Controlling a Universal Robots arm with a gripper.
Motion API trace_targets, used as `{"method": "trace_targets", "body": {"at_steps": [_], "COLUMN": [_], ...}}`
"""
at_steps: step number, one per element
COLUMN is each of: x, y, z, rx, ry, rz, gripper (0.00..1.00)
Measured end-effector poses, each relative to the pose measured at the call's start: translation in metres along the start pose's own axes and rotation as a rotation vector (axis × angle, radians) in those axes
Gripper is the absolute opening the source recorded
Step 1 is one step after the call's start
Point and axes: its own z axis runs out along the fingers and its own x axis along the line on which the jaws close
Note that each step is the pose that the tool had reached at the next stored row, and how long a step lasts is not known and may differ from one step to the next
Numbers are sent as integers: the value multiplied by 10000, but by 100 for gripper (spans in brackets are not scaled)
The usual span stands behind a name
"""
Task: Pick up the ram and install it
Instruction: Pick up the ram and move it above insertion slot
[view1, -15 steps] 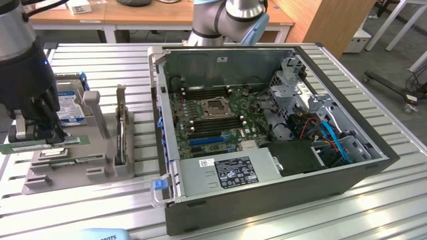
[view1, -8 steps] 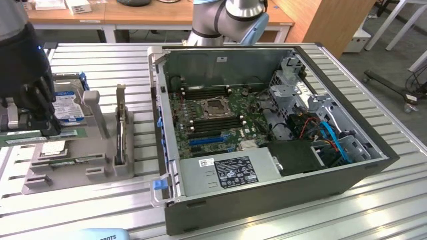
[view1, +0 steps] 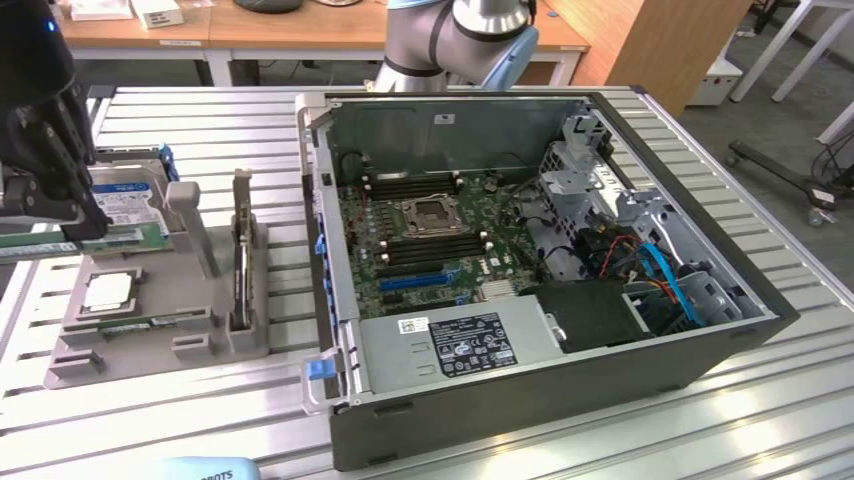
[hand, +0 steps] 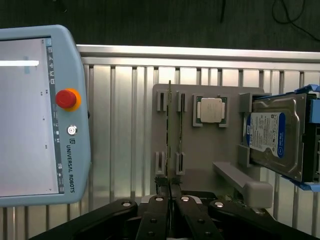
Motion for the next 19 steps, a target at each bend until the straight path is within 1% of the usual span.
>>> {"method": "trace_targets", "body": {"at_steps": [13, 16, 19], "x": [-5, -5, -5], "y": [-3, -2, -2], "z": [-256, -294, -297], "rx": [1, 1, 1], "ry": [-2, -3, -4], "rz": [0, 0, -1], "gripper": [11, 11, 11]}}
